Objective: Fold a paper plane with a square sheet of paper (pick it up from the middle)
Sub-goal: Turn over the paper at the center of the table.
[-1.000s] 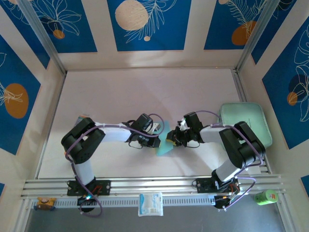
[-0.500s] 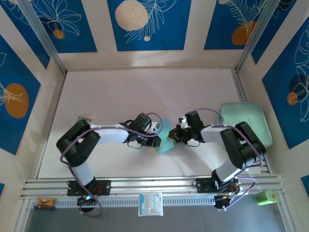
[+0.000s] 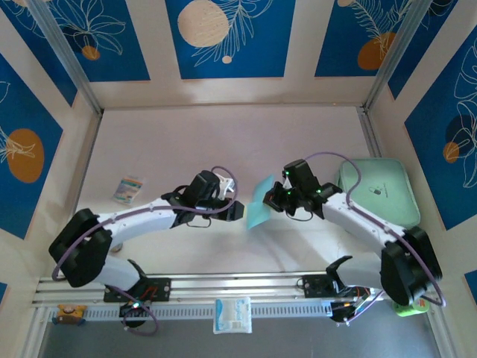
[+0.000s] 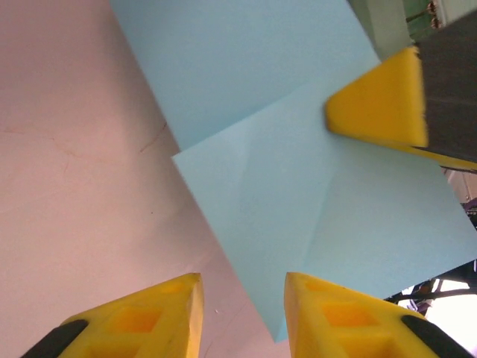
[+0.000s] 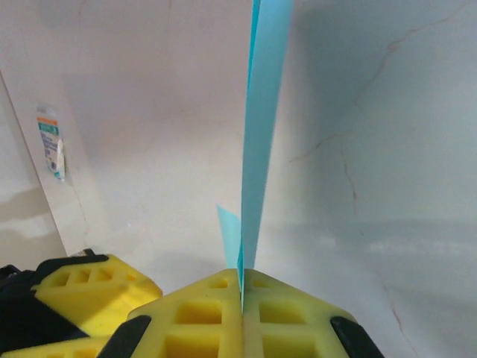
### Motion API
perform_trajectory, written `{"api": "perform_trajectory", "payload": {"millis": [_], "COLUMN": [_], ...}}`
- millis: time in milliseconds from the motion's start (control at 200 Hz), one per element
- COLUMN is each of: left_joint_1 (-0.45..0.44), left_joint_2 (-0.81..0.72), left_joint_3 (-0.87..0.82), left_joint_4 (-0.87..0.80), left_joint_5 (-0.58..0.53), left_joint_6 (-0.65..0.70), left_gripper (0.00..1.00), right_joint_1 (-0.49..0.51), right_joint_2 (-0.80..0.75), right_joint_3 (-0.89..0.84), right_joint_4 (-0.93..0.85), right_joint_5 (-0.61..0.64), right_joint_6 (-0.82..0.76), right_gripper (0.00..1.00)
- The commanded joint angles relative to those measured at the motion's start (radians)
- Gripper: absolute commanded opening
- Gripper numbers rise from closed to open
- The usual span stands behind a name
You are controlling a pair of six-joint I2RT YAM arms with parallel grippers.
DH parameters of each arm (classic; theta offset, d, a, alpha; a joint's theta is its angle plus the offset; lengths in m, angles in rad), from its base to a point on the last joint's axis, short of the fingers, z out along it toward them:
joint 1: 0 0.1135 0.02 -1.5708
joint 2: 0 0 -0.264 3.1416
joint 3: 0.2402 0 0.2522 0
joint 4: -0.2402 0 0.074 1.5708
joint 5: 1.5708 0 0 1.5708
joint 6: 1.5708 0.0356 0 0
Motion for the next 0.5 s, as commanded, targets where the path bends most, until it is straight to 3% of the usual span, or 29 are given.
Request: {"api": "perform_trajectory", "payload": {"millis": [0,495], "left_joint_1": [0.006,0.039], "left_joint_2": [-0.029,-0.056], "left_joint_3": [-0.014,-0.033], "left_joint_4": [-0.020,-0.036], "left_joint_5": [-0.026,-0.032], "left_joint_6": [-0.016,-0.007], "left_gripper": [0.36,0.37], "right_joint_1": [0.012,0.019], "right_joint_2": [-0.077,-0.172], "right_joint_3": [0.005,-0.014], "right_joint_4": [-0.156,-0.210], "right_joint_5": [0.096,0.139], "right_joint_6": [0.070,0.029], "right_gripper": [0.03,0.04]}}
